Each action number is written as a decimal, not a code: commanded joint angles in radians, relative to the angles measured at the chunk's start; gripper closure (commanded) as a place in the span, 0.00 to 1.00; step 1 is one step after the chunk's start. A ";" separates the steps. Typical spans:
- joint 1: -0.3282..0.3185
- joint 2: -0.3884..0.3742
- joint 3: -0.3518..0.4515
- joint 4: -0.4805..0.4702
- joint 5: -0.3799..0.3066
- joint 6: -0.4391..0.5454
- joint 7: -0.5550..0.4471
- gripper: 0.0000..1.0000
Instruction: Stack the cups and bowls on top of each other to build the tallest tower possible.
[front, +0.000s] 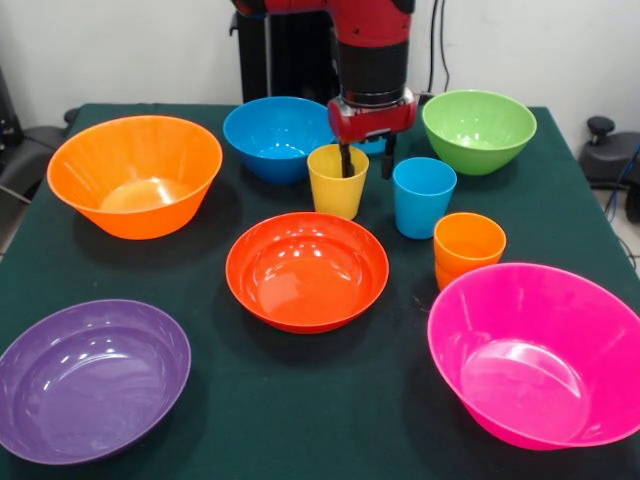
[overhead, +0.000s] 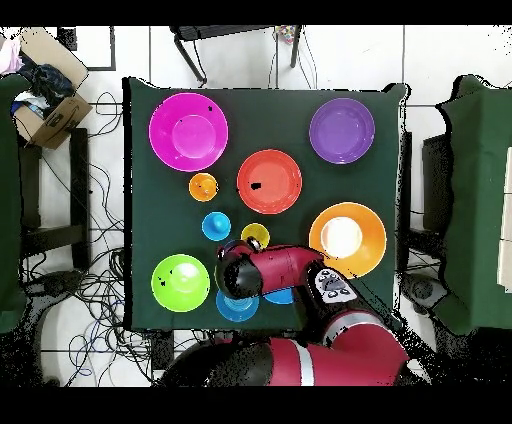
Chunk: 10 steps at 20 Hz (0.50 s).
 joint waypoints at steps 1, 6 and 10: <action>0.027 0.052 0.001 -0.093 -0.059 -0.047 0.078 0.00; 0.009 0.061 0.012 -0.096 -0.076 -0.056 0.058 1.00; 0.010 0.041 0.003 -0.089 -0.085 -0.030 0.042 1.00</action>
